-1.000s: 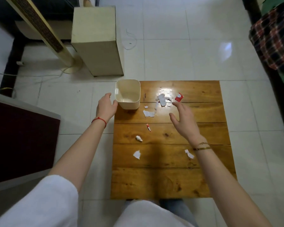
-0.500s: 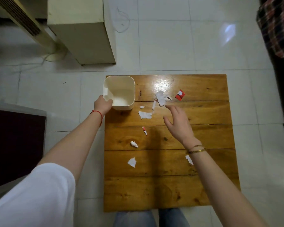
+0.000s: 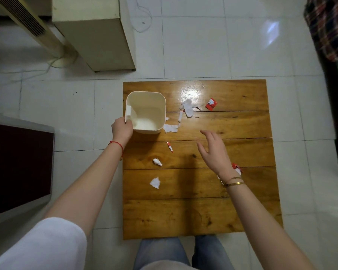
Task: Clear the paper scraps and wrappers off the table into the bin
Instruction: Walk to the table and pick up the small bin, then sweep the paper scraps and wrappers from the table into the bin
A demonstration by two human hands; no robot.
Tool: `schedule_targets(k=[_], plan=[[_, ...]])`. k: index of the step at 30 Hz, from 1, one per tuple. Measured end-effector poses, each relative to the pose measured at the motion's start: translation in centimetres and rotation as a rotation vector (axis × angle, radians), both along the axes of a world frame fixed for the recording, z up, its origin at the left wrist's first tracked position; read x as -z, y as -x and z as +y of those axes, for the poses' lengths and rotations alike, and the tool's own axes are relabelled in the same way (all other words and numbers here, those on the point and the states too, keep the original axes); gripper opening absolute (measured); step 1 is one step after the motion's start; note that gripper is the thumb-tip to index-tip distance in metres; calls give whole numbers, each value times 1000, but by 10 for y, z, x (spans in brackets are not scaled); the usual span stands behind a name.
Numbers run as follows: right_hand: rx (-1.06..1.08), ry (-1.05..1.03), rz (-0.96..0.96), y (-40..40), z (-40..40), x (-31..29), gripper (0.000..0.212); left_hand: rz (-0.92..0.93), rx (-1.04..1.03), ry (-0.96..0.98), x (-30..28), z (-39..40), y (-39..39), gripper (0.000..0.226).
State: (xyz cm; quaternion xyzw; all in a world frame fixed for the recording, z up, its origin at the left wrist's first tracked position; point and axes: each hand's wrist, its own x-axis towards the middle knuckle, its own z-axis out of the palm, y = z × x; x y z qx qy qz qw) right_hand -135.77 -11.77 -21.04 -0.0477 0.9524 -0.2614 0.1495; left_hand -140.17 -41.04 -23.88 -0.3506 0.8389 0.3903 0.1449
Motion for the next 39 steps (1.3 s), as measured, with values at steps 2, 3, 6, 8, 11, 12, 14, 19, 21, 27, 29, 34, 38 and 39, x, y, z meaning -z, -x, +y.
schedule_targets(k=[2, 3, 6, 8, 11, 12, 14, 19, 21, 27, 29, 34, 38, 39], plan=[[7, 6, -10, -13, 10, -2, 42, 12, 21, -6, -10, 11, -22, 32], [6, 4, -12, -19, 16, -3, 42, 16, 30, -12, -14, 18, -34, 32], [2, 3, -21, -38, 37, -6, 44, 25, 41, -34, -25, 42, -75, 28], [-3, 15, -16, -51, 54, -9, 45, 28, 48, -46, -32, 60, -106, 26], [-22, 7, -5, -72, 84, -12, 46, 26, 49, -55, -42, 92, -155, 28], [-27, 7, -13, -79, 95, -13, 46, 25, 48, -55, -45, 105, -171, 28], [-42, 12, -28, -94, 119, -14, 46, 23, 37, -59, -52, 133, -204, 29], [-114, 28, -37, -128, 182, -8, 43, 5, -47, -90, -58, 214, -283, 28], [-162, 18, -37, -142, 203, -2, 44, -21, -85, -108, -55, 247, -312, 30], [-258, -45, -66, -176, 249, 15, 51, -81, -199, -186, -35, 332, -383, 31], [-275, -50, -69, -182, 258, 20, 51, -95, -214, -196, -28, 353, -399, 30], [-335, -67, -65, -191, 271, 37, 50, -156, -203, -202, -10, 380, -428, 27], [-319, -66, -92, -198, 267, 50, 52, -191, -164, -203, 4, 388, -447, 27], [-309, -57, -95, -200, 266, 54, 52, -201, -150, -202, 8, 390, -450, 27]])
